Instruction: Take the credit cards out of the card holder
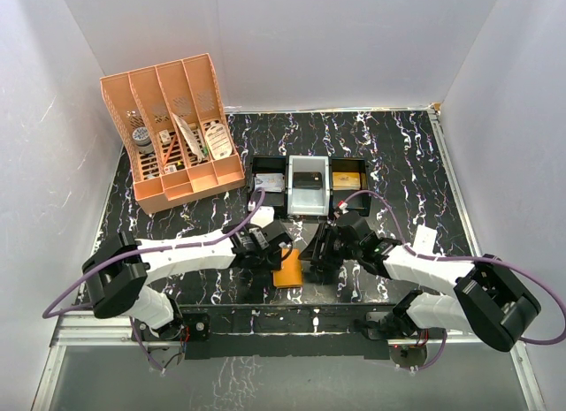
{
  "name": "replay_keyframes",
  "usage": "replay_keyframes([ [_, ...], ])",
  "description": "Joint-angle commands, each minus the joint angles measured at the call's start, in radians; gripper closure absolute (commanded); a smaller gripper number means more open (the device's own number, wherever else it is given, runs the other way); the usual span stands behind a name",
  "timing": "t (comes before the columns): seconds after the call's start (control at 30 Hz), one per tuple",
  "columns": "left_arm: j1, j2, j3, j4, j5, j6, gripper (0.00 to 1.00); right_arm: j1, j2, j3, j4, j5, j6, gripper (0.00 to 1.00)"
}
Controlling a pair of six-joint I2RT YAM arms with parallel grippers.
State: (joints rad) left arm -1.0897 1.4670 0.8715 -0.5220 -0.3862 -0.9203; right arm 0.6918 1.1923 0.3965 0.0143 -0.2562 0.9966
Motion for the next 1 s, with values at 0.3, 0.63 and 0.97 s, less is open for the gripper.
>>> replay_keyframes([
  [0.3, -0.004, 0.085, 0.134, -0.005, 0.063, 0.023, 0.27, 0.005, -0.283, -0.112, -0.018, 0.234, 0.207, 0.59],
  [0.63, -0.005, 0.146, 0.14, -0.084, 0.042, -0.025, 0.34, 0.005, -0.346, -0.133, -0.102, 0.216, 0.21, 0.56],
  [0.97, -0.006, 0.026, 0.001, 0.006, 0.057, -0.083, 0.63, 0.003, -0.253, -0.105, -0.066, 0.111, 0.173, 0.55],
])
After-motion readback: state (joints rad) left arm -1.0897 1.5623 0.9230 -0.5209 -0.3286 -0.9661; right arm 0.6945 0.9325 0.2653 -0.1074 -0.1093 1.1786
